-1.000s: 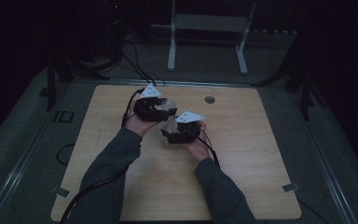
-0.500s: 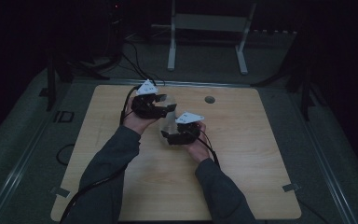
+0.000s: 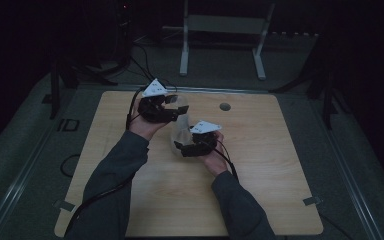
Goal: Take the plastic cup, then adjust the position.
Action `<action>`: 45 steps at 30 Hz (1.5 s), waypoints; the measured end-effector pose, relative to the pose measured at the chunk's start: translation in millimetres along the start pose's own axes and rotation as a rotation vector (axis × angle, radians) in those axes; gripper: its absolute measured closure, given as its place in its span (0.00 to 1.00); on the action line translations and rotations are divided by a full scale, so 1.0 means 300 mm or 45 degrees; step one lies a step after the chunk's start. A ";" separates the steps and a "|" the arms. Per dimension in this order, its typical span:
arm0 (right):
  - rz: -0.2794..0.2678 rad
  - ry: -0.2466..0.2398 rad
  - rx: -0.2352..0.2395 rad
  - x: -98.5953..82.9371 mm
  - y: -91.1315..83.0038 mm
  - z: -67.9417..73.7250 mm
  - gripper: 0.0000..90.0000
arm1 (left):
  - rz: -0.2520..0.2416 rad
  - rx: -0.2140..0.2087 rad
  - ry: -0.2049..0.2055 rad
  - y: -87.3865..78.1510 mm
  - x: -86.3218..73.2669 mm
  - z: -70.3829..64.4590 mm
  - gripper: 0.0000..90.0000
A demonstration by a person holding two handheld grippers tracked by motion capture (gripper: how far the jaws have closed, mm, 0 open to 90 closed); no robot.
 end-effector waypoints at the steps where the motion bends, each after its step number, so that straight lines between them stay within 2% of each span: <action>1: -0.009 0.006 -0.009 -0.003 -0.015 -0.004 0.16 | -0.004 0.002 0.003 -0.006 0.003 0.000 0.45; 9: -0.019 -0.009 -0.014 -0.006 -0.065 -0.010 0.15 | -0.035 0.012 0.029 -0.051 0.035 -0.007 0.46; 14: -0.013 -0.009 -0.017 -0.012 -0.083 -0.009 0.14 | -0.058 -0.007 0.039 -0.077 0.051 -0.014 0.46; 23: -0.014 0.016 -0.012 -0.028 -0.127 -0.012 0.13 | -0.104 -0.027 0.049 -0.136 0.052 -0.033 0.46; 26: -0.001 0.002 0.005 -0.036 -0.137 -0.009 0.13 | -0.127 -0.039 0.049 -0.154 0.047 -0.044 0.46; 28: 0.011 -0.029 0.044 -0.047 -0.145 -0.005 0.15 | -0.131 -0.048 0.053 -0.163 0.045 -0.050 0.46; 35: 0.039 -0.037 0.021 -0.087 -0.166 0.002 0.19 | -0.127 -0.050 0.099 -0.191 0.041 -0.077 0.46; 37: 0.064 -0.042 0.042 -0.093 -0.172 0.003 0.27 | -0.124 -0.050 0.106 -0.198 0.036 -0.082 0.46; 38: 0.071 -0.051 0.071 -0.096 -0.175 0.005 0.32 | -0.127 -0.054 0.106 -0.201 0.033 -0.085 0.46; 45: 0.072 -0.081 0.087 -0.113 -0.206 0.029 0.37 | -0.132 -0.077 0.111 -0.226 0.011 -0.095 0.46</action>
Point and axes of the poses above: each handheld gripper's, and its own axes: y roughly forward along the jaws, x roughly out of its top, z roughly to its left, the point moved 1 cm from there along y, roughly forward along the jaws, and after that the axes turned 14 degrees about z, right-handed, at the moved point
